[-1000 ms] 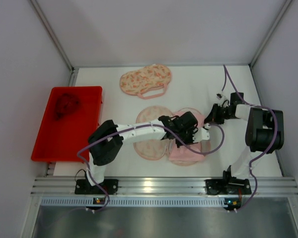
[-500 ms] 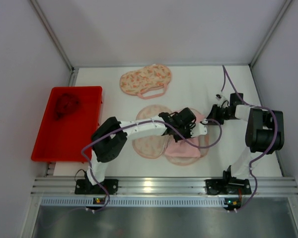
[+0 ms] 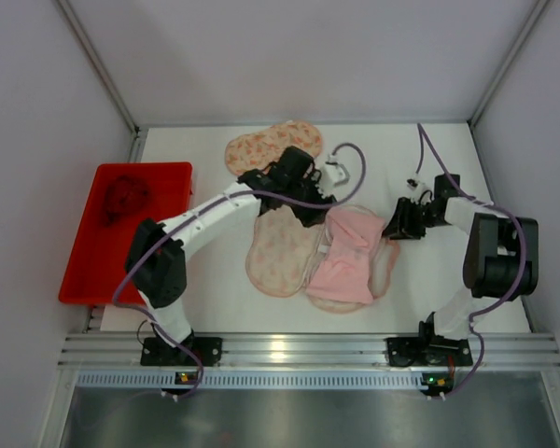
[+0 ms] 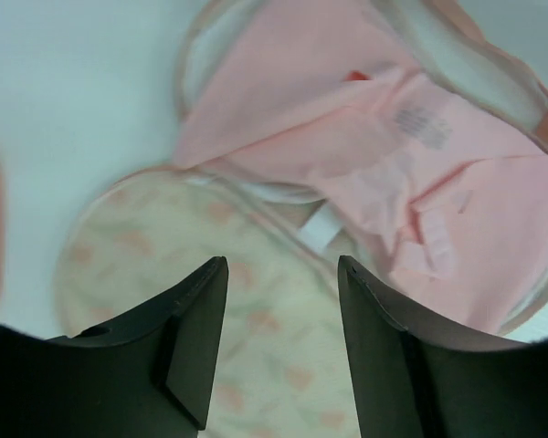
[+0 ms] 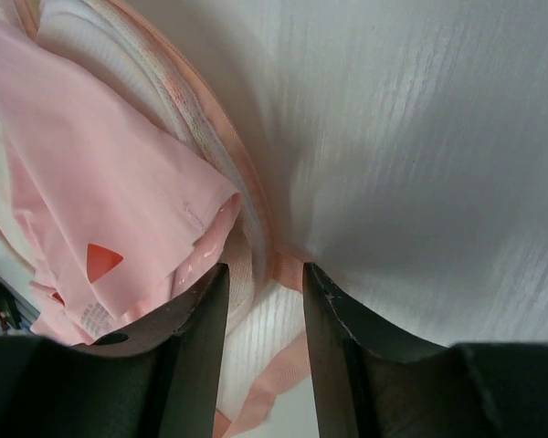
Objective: Place the bra in the laundry bag and zip it closed
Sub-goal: Adjust the bra in the laundry bag, then close the laundry bag at the center of the board.
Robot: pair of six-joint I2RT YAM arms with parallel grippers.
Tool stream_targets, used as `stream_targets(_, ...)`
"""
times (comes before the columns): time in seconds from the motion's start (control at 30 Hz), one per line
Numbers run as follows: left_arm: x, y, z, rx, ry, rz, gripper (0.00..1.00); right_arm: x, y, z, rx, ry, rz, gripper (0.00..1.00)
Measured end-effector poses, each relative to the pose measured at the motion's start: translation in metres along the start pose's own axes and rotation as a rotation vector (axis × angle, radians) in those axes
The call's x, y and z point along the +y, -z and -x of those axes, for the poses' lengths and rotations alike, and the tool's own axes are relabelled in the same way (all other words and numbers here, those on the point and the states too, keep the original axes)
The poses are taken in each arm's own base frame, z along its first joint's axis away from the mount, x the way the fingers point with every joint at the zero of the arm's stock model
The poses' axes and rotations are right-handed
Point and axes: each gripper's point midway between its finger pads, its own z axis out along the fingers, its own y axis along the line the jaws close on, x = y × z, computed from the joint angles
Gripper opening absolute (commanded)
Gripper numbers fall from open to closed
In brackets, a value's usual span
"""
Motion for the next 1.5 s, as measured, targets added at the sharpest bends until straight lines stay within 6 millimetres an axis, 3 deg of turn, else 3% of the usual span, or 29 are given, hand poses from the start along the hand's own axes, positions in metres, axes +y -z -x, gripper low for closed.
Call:
stream_targets(0.07,0.035,0.027,0.001,-0.041,0.072,0.062,0.56,-0.001,0.004,-0.001,0.003,0.013,-0.017,0.40)
stream_targets(0.17,0.079,0.054,-0.014,-0.062,0.190,0.142,0.55,0.000,0.010,-0.002,0.005,0.030,-0.035,0.40)
stream_targets(0.3,0.107,0.063,-0.061,-0.015,0.373,0.172,0.54,0.000,0.019,0.006,-0.007,0.061,-0.059,0.39)
stream_targets(0.4,0.117,0.068,-0.100,0.045,0.503,0.190,0.54,0.000,0.024,0.011,-0.021,0.086,-0.077,0.39)
stream_targets(0.53,0.118,0.065,-0.137,0.115,0.619,0.192,0.52,0.002,0.030,0.012,-0.031,0.096,-0.080,0.38)
stream_targets(0.8,0.086,0.043,-0.188,0.250,0.766,0.112,0.50,0.016,0.044,0.011,-0.061,0.128,-0.060,0.34)
stream_targets(0.93,0.081,0.041,-0.198,0.274,0.809,0.112,0.46,0.021,0.053,-0.005,-0.065,0.131,-0.059,0.34)
stream_targets(1.17,0.090,0.042,-0.214,0.282,0.892,0.149,0.38,0.022,0.056,-0.012,-0.056,0.105,-0.054,0.31)
stream_targets(1.3,0.093,0.041,-0.217,0.283,0.910,0.166,0.22,0.023,0.053,-0.016,-0.036,0.035,-0.023,0.29)
stream_targets(1.43,0.096,0.039,-0.217,0.281,0.913,0.169,0.00,0.018,0.049,-0.021,-0.013,-0.034,-0.015,0.28)
stream_targets(1.5,0.099,0.039,-0.216,0.278,0.906,0.170,0.00,0.018,0.049,-0.024,-0.006,-0.051,-0.014,0.27)
